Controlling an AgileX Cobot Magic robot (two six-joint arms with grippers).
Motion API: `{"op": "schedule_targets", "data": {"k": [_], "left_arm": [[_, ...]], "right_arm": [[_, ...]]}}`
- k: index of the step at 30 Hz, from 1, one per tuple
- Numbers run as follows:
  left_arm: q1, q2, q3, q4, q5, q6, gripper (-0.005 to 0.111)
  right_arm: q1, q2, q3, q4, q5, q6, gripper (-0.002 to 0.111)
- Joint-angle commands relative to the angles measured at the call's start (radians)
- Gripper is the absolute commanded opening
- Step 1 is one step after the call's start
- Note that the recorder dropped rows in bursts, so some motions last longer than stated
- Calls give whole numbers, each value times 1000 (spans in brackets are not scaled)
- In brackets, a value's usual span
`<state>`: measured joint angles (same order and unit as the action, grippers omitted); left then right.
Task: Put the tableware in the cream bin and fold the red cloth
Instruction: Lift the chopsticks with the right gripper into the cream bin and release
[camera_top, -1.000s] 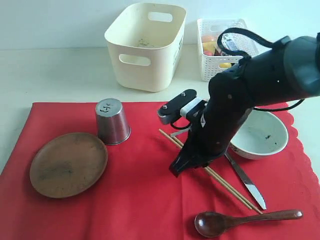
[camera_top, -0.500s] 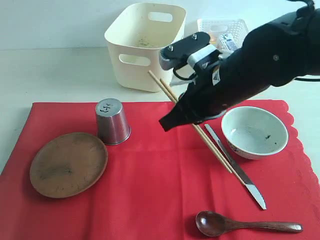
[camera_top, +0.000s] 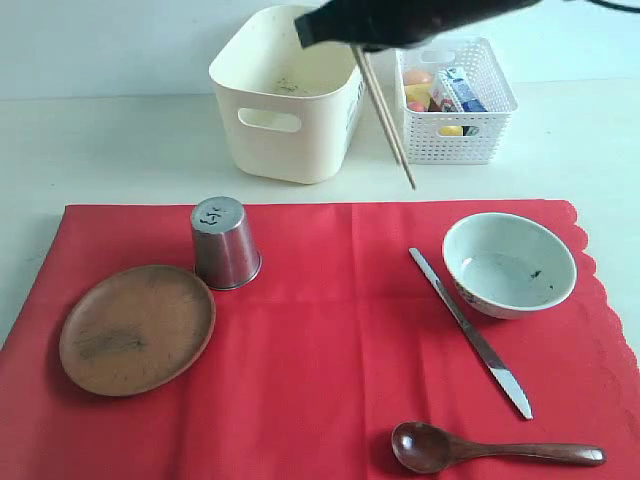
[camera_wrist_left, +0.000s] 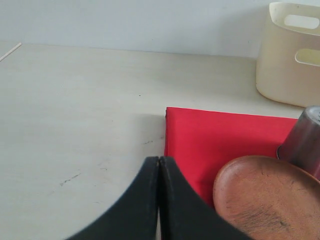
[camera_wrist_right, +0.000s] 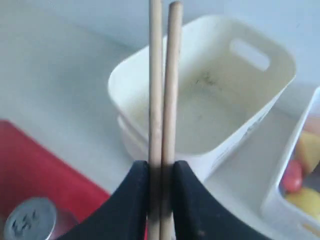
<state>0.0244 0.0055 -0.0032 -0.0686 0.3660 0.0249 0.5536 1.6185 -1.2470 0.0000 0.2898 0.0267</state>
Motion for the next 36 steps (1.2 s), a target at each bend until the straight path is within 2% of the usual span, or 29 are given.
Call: {"op": "schedule_targets", "data": {"k": [1,8,16,27,30,36], "left_arm": [[-6,-5,3,1,-12,-1,2],[-6,-5,3,1,-12,-1,2],[-6,-5,3,1,-12,-1,2],[-6,-5,3,1,-12,-1,2],[-6,-5,3,1,-12,-1,2],[-6,-5,3,1,-12,-1,2]], "right_arm": [[-48,67,-95,-8,-126,4,0],[-76,226,-239,-8,-305,2,0],[-76,405,-339,-8,-622,2,0],[-76,516,-410,-8,-659,2,2],[-76,529,-412,36,-660,2,12],[-76,532,-416,127,-655,2,49]]}}
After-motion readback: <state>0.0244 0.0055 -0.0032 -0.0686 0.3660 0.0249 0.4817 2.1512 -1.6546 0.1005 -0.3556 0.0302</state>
